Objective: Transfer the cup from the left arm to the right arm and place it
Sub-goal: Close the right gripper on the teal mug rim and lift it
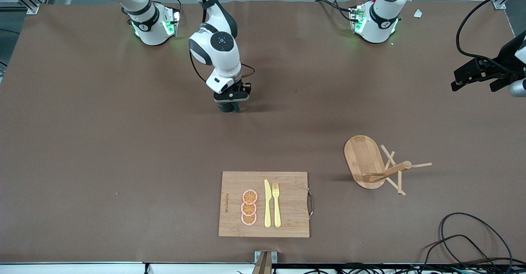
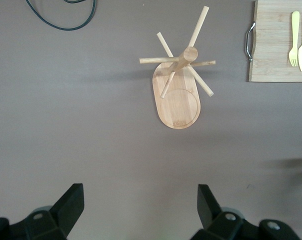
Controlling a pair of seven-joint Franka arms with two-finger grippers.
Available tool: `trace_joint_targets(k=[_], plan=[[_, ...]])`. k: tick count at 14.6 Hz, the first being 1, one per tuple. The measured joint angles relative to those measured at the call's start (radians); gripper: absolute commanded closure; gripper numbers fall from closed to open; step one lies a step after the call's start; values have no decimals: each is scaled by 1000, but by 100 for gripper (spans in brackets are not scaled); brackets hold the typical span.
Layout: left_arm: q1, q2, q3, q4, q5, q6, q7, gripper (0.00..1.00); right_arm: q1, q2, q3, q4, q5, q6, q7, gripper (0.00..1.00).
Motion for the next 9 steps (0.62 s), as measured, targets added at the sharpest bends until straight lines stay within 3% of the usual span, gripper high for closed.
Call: trace_joint_targets(k=[3,9], plan=[[0,0,0,0,0,0,0,0,0,0,0,0,-1,0,0,100],[0,0,0,0,0,0,0,0,-3,-12,-9,21,-7,-101,-36,100]])
